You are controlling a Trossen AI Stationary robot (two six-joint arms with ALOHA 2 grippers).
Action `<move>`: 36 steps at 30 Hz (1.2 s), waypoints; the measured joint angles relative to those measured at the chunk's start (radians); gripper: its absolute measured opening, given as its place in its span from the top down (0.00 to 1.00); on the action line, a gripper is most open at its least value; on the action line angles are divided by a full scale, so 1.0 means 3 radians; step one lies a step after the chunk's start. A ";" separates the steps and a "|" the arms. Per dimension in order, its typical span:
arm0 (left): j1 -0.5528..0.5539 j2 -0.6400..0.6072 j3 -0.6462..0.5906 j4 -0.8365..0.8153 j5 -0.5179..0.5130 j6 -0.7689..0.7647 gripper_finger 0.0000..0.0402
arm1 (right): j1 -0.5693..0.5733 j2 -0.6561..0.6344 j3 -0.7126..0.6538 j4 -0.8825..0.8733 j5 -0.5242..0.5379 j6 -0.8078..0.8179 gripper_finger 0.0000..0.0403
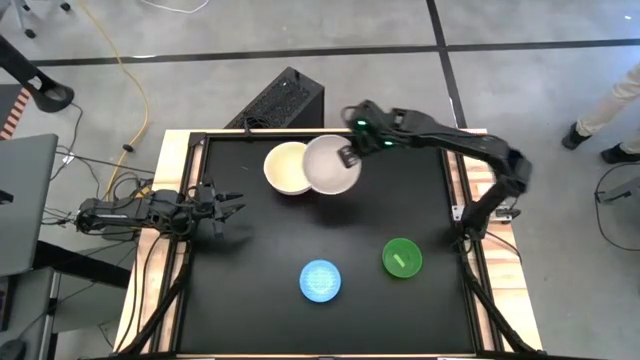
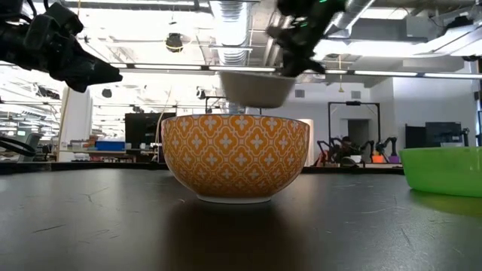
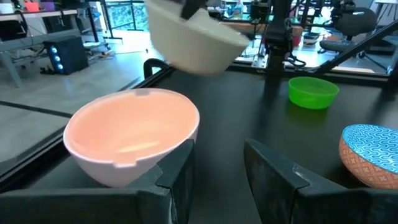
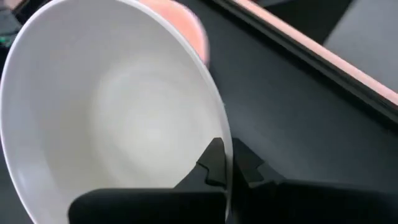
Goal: Nest bowls inside each other
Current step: Stack the white bowl on top of the pink bowl
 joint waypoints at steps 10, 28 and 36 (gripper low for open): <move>0.0001 -0.0001 0.0000 0.0005 0.0034 -0.0003 0.68 | -0.0067 0.1322 0.1437 -0.0017 -0.0419 -0.0279 0.98; 0.0000 0.0000 0.0000 0.0003 0.0033 -0.0003 0.68 | -0.0153 0.1927 0.1936 -0.0068 -0.0565 -0.0316 0.98; 0.0001 0.0000 0.0000 0.0003 0.0031 -0.0003 0.68 | -0.0153 0.1929 0.1822 -0.0026 -0.0500 -0.0238 0.98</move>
